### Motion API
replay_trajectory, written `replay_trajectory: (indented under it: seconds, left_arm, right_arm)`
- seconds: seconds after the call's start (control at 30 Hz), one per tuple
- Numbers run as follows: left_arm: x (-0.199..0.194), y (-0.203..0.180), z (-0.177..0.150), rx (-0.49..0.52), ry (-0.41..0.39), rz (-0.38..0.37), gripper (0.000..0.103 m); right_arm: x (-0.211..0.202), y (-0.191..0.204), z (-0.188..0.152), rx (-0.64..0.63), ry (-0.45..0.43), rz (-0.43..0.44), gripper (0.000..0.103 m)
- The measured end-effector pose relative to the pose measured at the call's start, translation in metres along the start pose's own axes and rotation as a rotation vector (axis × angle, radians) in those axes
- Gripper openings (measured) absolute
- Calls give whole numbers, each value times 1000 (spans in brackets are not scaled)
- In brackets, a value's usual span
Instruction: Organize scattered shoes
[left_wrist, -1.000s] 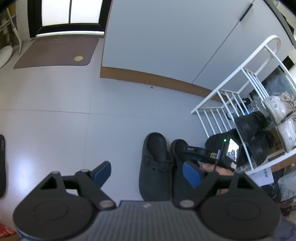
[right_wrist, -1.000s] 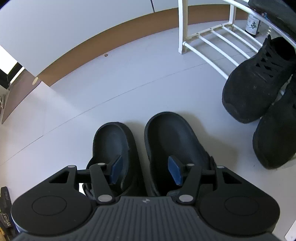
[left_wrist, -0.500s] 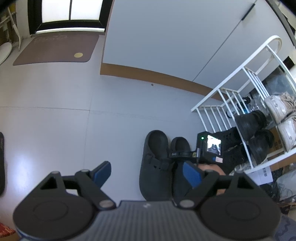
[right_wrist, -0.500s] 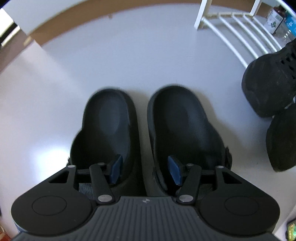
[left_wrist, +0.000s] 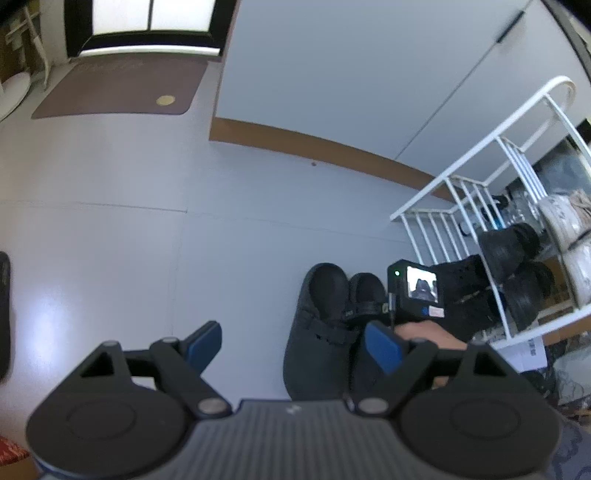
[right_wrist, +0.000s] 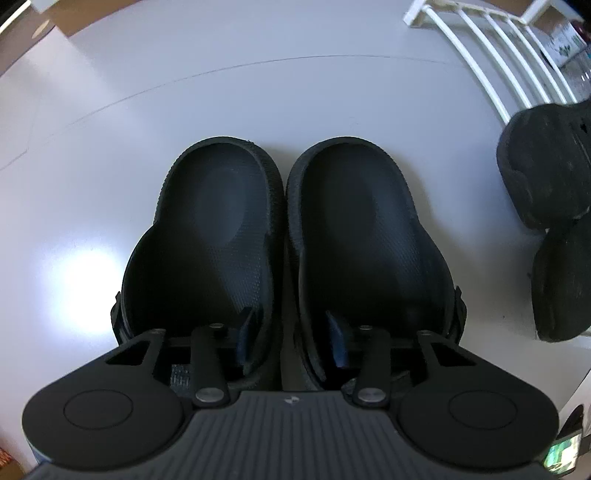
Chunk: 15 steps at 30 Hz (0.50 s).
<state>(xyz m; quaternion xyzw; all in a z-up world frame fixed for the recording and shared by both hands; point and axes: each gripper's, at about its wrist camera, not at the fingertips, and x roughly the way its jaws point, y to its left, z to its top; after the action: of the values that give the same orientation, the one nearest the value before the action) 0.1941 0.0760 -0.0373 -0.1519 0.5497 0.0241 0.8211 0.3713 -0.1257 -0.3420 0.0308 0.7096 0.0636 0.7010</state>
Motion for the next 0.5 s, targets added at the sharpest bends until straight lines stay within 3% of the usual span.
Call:
replay_trajectory:
  seconds: [0.23,0.5]
  left_arm:
    - [3,-8,-1,9,3,-1,87]
    - [4,-7,-3,6,2,12,87]
  right_arm:
    - [1,-3,-1,-39,5,0,43]
    - [1,-4,0,-37,8,15,38]
